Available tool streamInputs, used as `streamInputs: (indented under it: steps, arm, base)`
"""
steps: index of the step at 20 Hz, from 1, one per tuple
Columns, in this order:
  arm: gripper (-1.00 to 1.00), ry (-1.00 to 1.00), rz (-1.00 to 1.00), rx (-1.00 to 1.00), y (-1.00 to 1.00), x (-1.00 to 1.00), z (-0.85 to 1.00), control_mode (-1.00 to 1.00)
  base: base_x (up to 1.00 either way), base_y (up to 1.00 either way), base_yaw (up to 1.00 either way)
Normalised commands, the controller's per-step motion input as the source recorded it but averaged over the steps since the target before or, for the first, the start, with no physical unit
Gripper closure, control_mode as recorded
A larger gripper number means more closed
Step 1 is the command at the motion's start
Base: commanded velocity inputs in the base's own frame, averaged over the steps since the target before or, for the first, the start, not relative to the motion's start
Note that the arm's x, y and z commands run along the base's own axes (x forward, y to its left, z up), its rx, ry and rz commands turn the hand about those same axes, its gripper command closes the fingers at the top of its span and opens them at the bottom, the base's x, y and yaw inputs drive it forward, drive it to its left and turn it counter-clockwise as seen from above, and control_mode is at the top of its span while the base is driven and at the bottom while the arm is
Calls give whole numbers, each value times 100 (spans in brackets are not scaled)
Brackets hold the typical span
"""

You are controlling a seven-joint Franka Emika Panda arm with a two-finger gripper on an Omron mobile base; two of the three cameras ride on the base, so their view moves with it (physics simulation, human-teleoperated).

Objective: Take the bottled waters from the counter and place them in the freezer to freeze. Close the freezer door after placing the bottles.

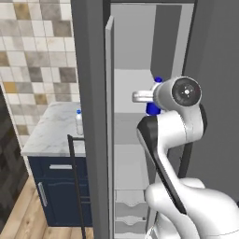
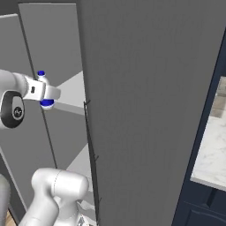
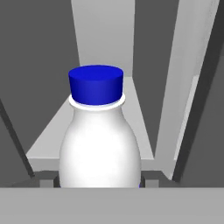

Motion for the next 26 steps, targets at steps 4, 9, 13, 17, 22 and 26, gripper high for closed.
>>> streamInputs:
  steps: [4,9,13,17,22,26]
  arm:
    - [100,0,0,0,0,56,0,-100]
    - [100,0,0,0,0,60,0,-100]
    - [100,0,0,0,-3,59,0,-100]
    - [100,0,0,0,-15,53,0,-100]
    - [100,0,0,0,-11,55,-1,-100]
    - [100,1,0,-1,0,62,-4,-100]
  base:
    - [0,0,0]
    - [0,0,0]
    - [0,0,0]
    - [0,0,0]
    - [0,0,0]
    - [0,0,0]
